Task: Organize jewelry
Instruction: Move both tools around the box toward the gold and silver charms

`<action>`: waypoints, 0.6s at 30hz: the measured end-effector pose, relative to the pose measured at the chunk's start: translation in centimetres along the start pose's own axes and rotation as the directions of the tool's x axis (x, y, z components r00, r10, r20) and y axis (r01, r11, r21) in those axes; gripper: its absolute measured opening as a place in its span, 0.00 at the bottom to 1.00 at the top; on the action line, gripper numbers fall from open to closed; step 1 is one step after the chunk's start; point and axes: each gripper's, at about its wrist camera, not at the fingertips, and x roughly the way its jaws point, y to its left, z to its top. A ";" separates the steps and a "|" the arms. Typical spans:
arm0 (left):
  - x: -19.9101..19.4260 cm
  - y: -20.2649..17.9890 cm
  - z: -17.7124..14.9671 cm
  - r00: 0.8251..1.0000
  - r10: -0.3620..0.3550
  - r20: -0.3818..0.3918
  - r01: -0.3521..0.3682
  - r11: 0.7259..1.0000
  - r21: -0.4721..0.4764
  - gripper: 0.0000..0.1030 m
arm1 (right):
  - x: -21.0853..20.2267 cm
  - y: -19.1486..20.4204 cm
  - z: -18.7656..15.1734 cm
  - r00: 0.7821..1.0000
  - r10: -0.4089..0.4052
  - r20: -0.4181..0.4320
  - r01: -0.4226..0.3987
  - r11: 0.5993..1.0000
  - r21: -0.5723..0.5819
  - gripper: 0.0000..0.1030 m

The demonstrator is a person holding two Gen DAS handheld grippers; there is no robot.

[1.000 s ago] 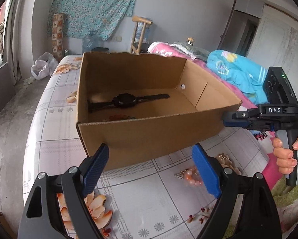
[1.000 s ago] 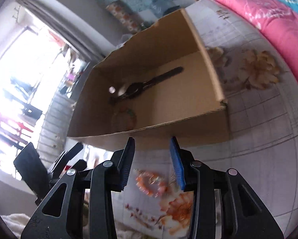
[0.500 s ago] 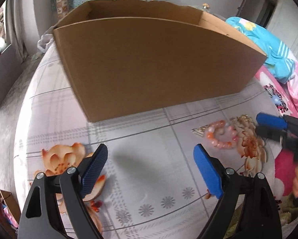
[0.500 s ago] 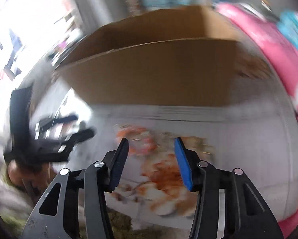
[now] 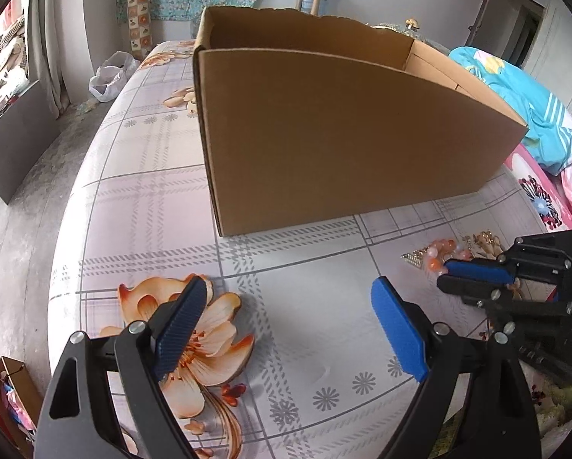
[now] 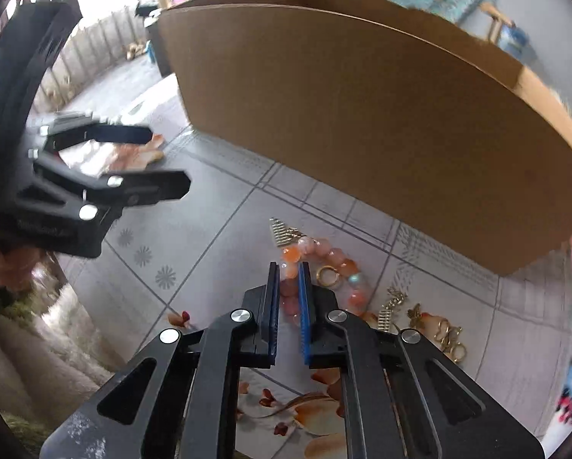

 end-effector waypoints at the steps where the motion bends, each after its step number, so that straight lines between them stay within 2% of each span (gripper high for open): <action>1: -0.1 0.1 0.0 1.000 -0.002 0.004 0.002 1.000 -0.002 0.83 | -0.3 -0.4 -0.2 1.000 0.019 0.007 -0.019 0.999 0.030 0.07; 6: -0.8 1.4 -0.3 0.999 -0.006 0.033 0.007 1.000 -0.027 0.83 | -2.2 -4.2 0.6 0.989 0.124 0.082 -0.139 0.968 0.210 0.07; 9: -1.4 2.5 -0.2 0.999 0.004 0.053 -0.001 0.999 -0.050 0.83 | -4.1 -5.5 1.7 0.974 0.168 0.152 -0.204 0.944 0.261 0.07; 11: -1.9 3.4 -0.1 0.997 0.020 0.070 -0.016 0.998 -0.065 0.83 | -4.3 -6.5 2.7 0.961 0.202 0.187 -0.247 0.931 0.267 0.07; 13: -2.6 4.4 -0.2 0.995 0.047 0.087 -0.039 0.996 -0.084 0.83 | -5.0 -5.6 3.3 0.945 0.245 0.218 -0.296 0.923 0.245 0.07; 18: -4.4 6.8 -0.7 0.987 0.110 0.115 -0.093 0.986 -0.141 0.83 | -2.9 -1.7 5.6 0.943 0.253 0.216 -0.284 0.951 0.123 0.07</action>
